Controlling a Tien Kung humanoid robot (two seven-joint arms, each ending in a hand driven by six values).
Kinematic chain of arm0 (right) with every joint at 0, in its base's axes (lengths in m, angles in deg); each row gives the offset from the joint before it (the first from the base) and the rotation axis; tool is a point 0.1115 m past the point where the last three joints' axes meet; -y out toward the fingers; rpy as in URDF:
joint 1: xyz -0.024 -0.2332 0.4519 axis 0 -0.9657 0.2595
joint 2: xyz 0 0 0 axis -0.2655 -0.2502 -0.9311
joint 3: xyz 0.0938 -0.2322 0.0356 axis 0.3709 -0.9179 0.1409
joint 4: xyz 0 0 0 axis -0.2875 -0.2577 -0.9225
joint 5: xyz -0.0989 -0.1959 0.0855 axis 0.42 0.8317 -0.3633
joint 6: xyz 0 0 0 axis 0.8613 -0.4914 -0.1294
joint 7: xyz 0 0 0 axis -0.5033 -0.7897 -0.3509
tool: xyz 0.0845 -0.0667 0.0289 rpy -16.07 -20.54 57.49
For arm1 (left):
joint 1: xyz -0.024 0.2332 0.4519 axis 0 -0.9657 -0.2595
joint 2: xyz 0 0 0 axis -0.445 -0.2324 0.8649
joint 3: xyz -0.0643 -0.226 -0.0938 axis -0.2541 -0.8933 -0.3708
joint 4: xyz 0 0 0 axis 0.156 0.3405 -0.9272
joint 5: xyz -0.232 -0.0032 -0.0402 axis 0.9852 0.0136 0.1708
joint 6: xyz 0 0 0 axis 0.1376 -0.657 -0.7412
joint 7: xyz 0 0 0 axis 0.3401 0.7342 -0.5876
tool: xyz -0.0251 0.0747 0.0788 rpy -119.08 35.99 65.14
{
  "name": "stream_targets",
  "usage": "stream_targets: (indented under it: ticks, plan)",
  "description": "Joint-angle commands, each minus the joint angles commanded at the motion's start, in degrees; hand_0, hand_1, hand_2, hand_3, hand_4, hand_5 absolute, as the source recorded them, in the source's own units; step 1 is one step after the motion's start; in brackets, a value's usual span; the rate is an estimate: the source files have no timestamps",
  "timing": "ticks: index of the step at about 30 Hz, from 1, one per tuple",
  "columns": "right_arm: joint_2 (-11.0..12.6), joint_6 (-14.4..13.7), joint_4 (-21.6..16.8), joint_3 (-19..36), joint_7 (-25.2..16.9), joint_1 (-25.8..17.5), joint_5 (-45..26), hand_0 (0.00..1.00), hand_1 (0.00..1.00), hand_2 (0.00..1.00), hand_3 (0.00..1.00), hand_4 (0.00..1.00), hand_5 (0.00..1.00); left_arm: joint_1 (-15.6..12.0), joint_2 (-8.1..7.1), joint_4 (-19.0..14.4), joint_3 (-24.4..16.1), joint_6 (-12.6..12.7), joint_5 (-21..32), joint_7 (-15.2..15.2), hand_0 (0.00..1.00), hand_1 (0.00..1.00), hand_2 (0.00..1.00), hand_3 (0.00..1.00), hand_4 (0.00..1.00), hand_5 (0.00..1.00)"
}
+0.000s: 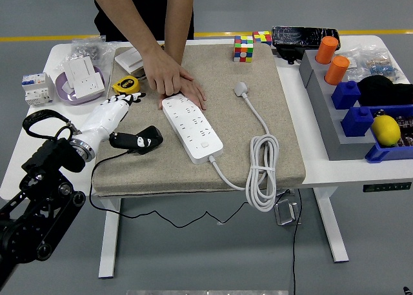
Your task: Pick up the plug,place it near the board,insert it into the board,press the button
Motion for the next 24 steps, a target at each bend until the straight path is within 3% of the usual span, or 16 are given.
stream_targets:
  ticks: [2, 3, 9, 10, 15, 16, 24]
  plan:
    - [0.02, 0.0, 0.02, -0.04, 0.0, -0.03, -0.04, 0.998, 0.981, 0.937, 0.965, 0.998, 0.998, 0.29, 0.12, 0.6, 0.25, 0.23, 0.43, -0.04, 0.968, 0.972, 0.909, 0.931, 0.998, 0.417]
    - [0.02, 0.0, 0.03, -0.08, 0.01, -0.06, -0.05, 0.998, 0.981, 0.936, 0.963, 0.998, 0.998, 0.45, 0.19, 0.97, 0.39, 0.43, 0.64, -0.05, 0.935, 0.921, 0.863, 0.869, 0.998, 0.425]
    - [0.02, -0.06, 0.08, -0.16, 0.0, -0.26, -0.06, 0.998, 0.981, 0.936, 0.963, 0.998, 0.998, 1.47, 0.37, 4.75, 1.95, 2.93, 2.26, -0.02, 0.935, 0.921, 0.863, 0.869, 0.998, 0.425]
    - [0.02, -0.07, 0.09, -0.16, 0.0, -0.28, -0.05, 0.998, 0.98, 0.935, 0.962, 0.998, 0.998, 1.54, 0.37, 5.19, 2.12, 3.09, 2.32, -0.02, 0.897, 0.847, 0.774, 0.805, 0.998, 0.441]
    - [0.09, -0.14, 0.11, -0.19, 0.03, -0.26, -0.08, 0.998, 0.98, 0.935, 0.962, 0.998, 0.998, 2.17, 0.56, 8.31, 3.82, 4.61, 2.03, -0.17, 0.897, 0.847, 0.774, 0.805, 0.998, 0.441]
    - [0.11, -0.14, 0.11, -0.17, 0.03, -0.25, -0.08, 0.998, 0.98, 0.935, 0.962, 0.998, 0.998, 2.32, 0.65, 8.82, 4.07, 4.87, 1.92, -0.2, 0.872, 0.807, 0.702, 0.733, 0.998, 0.451]
    - [0.18, 0.0, 0.12, -0.09, 0.1, -0.3, -0.12, 0.998, 0.979, 0.935, 0.96, 0.998, 0.998, 3.54, 1.05, 12.93, 5.63, 8.45, 0.28, -1.17, 0.855, 0.781, 0.657, 0.69, 0.998, 0.452]
